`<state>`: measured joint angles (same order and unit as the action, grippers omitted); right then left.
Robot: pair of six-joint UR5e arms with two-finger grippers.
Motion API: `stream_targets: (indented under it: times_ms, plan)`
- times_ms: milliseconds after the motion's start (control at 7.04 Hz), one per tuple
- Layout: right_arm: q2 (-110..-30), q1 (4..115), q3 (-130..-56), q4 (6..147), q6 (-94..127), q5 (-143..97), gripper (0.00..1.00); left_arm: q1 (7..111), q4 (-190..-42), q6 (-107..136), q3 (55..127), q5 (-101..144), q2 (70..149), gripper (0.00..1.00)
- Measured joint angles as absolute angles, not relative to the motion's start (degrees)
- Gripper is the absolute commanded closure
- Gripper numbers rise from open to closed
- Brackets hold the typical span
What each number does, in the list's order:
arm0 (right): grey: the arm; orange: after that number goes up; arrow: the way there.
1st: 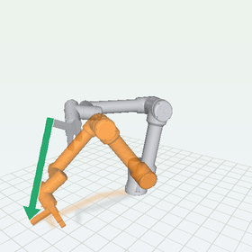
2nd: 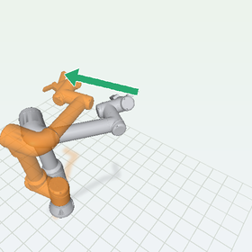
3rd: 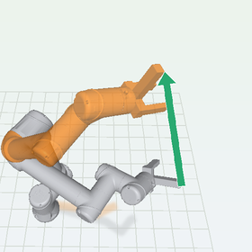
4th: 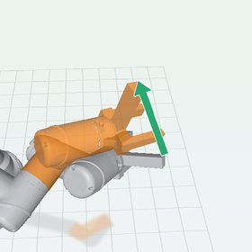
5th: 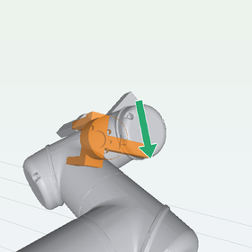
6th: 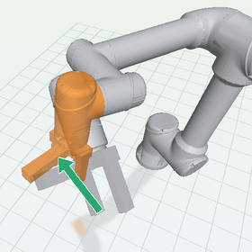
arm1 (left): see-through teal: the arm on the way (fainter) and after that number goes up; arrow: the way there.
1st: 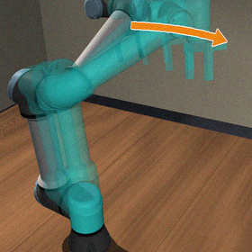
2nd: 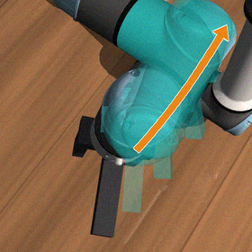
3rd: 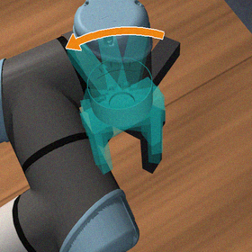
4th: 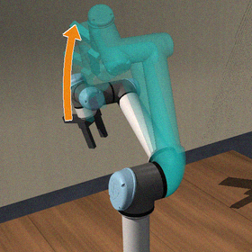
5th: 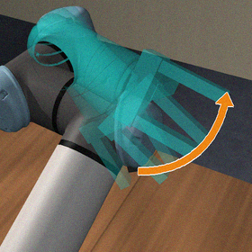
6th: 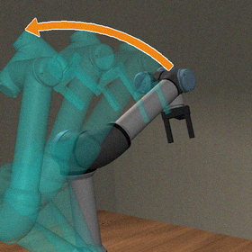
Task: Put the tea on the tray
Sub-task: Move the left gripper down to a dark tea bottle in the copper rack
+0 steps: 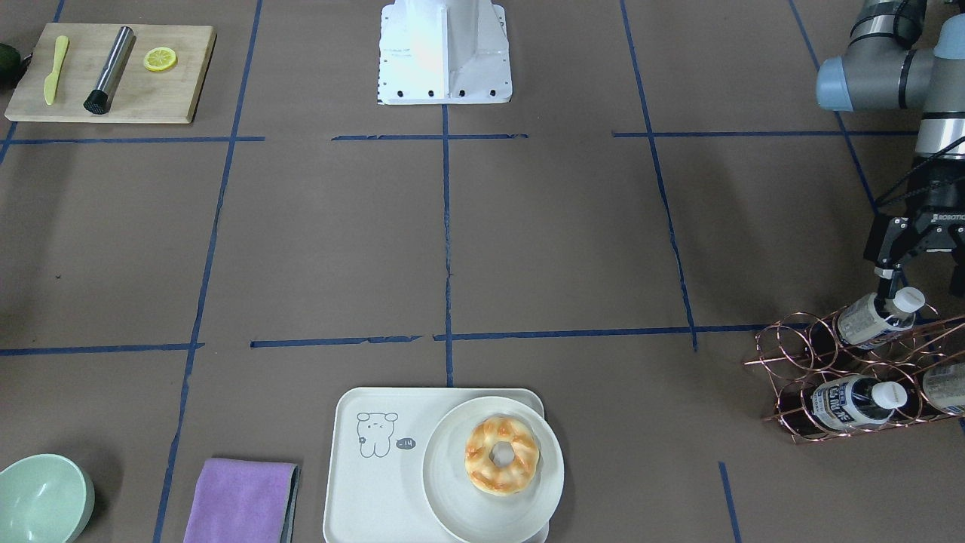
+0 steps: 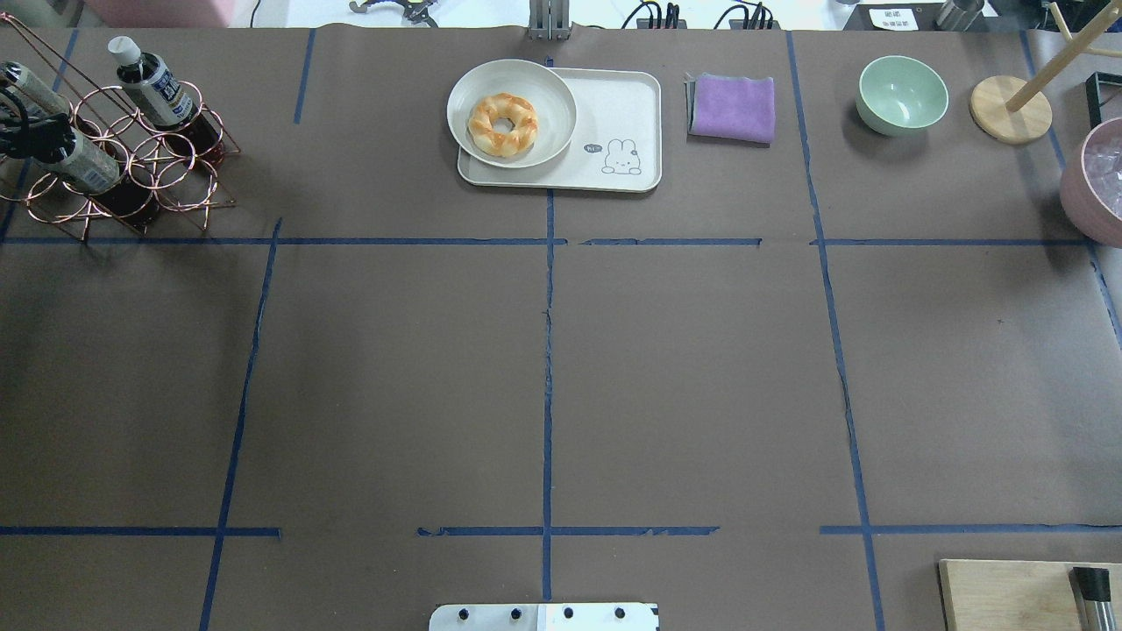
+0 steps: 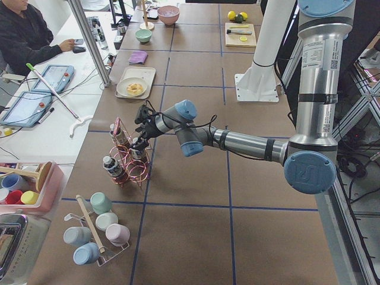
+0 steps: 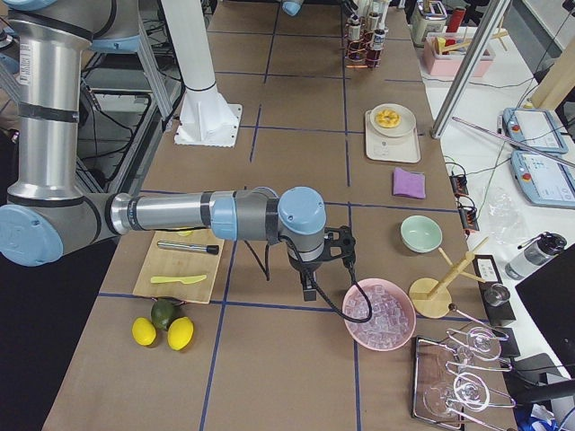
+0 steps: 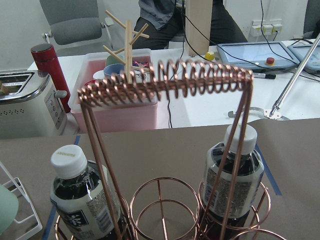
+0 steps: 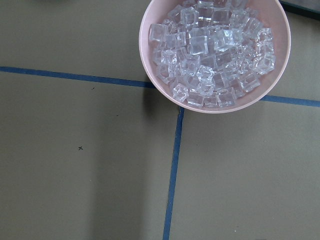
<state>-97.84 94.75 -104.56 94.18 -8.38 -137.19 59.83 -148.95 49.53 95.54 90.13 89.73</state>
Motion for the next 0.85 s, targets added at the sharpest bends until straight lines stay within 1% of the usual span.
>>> stream_targets:
  times_ms: [284,426,852]
  plan:
    - [-97.83,94.75,-104.56,94.21,-8.43,-137.20,0.00,58.85,-149.05,50.06,95.41,89.93,89.72,0.14]
    - [-97.82,94.75,-104.58,94.22,-8.42,-137.20,0.00,58.58,-149.04,50.17,95.35,89.92,89.71,0.18]
    - [-97.60,94.75,-104.51,94.22,-8.35,-137.14,0.00,58.44,-148.76,49.68,95.00,89.99,89.92,0.19]
